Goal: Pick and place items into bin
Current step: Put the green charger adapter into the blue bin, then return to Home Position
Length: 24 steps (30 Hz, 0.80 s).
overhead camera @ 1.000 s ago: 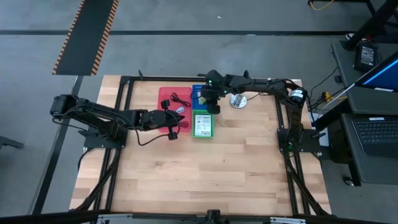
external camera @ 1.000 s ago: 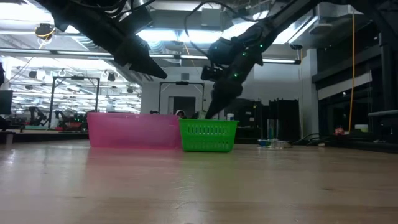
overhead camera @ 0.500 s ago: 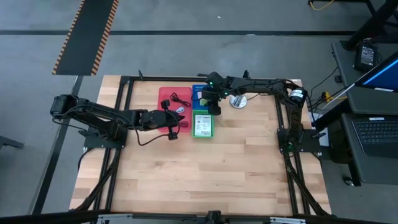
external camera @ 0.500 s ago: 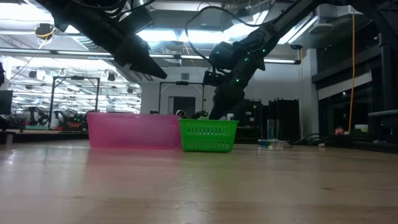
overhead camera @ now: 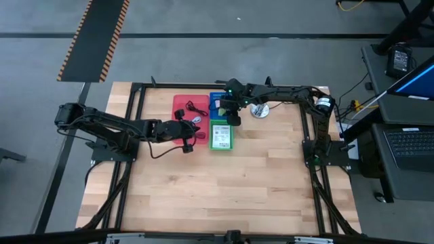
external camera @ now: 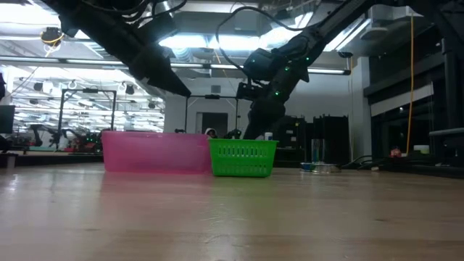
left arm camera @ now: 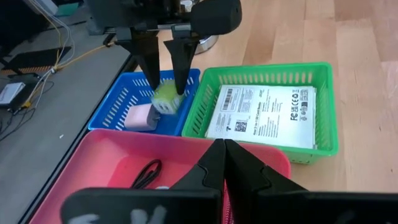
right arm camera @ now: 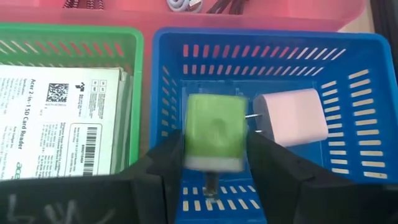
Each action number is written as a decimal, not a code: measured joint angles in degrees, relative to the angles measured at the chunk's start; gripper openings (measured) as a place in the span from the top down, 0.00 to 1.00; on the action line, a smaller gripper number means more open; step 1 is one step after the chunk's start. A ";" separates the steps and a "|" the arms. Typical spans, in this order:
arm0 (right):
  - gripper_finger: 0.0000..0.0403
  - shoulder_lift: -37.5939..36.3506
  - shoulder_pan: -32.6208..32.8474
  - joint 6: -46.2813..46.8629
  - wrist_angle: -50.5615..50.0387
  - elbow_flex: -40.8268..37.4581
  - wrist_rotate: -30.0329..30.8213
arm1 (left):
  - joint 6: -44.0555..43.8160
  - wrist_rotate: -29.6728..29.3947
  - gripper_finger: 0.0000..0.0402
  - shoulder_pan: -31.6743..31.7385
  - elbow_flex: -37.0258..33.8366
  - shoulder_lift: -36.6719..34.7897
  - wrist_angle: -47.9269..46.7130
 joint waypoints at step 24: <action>0.86 -5.75 0.53 2.95 -7.34 4.52 0.67 | 9.77 -1.52 0.99 0.74 0.00 -7.81 -1.51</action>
